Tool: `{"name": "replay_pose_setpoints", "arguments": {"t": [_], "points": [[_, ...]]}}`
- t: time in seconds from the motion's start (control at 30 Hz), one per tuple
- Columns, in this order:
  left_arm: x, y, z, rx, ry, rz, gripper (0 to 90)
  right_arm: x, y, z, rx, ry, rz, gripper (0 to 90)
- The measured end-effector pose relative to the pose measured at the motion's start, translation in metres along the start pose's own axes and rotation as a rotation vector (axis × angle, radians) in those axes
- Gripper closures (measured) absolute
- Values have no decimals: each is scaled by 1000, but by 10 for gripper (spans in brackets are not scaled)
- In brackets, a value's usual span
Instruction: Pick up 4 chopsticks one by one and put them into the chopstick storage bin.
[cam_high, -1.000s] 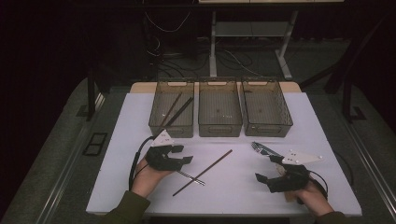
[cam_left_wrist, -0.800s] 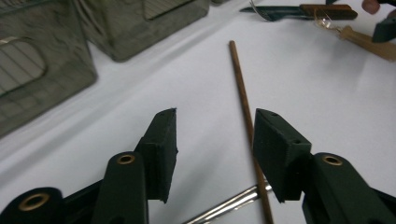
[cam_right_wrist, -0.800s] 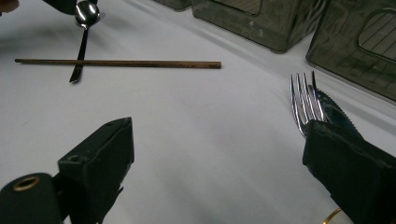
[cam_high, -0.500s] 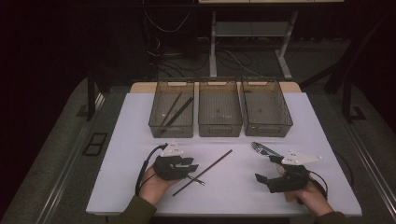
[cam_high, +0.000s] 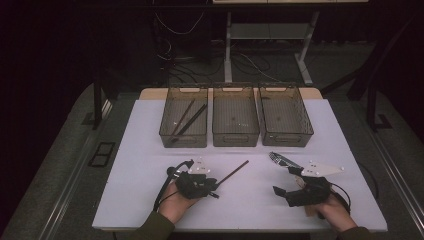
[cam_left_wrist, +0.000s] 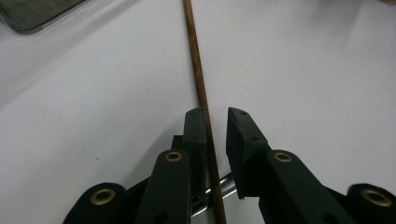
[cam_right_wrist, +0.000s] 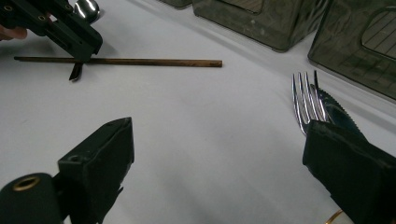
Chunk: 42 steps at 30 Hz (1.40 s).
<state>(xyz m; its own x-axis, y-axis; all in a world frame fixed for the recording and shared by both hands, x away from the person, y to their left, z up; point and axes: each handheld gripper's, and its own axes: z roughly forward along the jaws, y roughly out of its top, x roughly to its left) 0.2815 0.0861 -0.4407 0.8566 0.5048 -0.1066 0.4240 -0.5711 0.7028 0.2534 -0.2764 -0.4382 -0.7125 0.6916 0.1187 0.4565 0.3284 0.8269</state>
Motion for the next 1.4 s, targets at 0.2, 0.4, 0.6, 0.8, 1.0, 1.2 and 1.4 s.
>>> {"name": "replay_pose_setpoints", "arguments": {"t": [0.2, 0.4, 0.6, 0.8, 1.0, 1.2, 1.4], "points": [[0, -2, 2, 0, 8, -21, 781, 0, 0, 0, 0, 1, 1, 91], [-2, -3, 5, 25, 19, 0, 801, 0, 0, 0, 0, 1, 1, 91], [-4, -3, 6, 26, 42, 17, 838, 0, 0, 1, 1, 4, -2, 91], [-5, -2, 6, 35, 55, 21, 852, 0, 0, 0, 1, 4, -1, 91], [-5, -1, 6, 38, 51, 11, 853, 0, 0, 0, 0, 3, -2, 91], [-5, 1, 5, 32, 44, 24, 854, 0, 0, 0, -1, 2, -1, 91], [-5, 2, 2, 33, 35, 36, 854, 0, 0, 0, -2, 3, 0, 91]]}}
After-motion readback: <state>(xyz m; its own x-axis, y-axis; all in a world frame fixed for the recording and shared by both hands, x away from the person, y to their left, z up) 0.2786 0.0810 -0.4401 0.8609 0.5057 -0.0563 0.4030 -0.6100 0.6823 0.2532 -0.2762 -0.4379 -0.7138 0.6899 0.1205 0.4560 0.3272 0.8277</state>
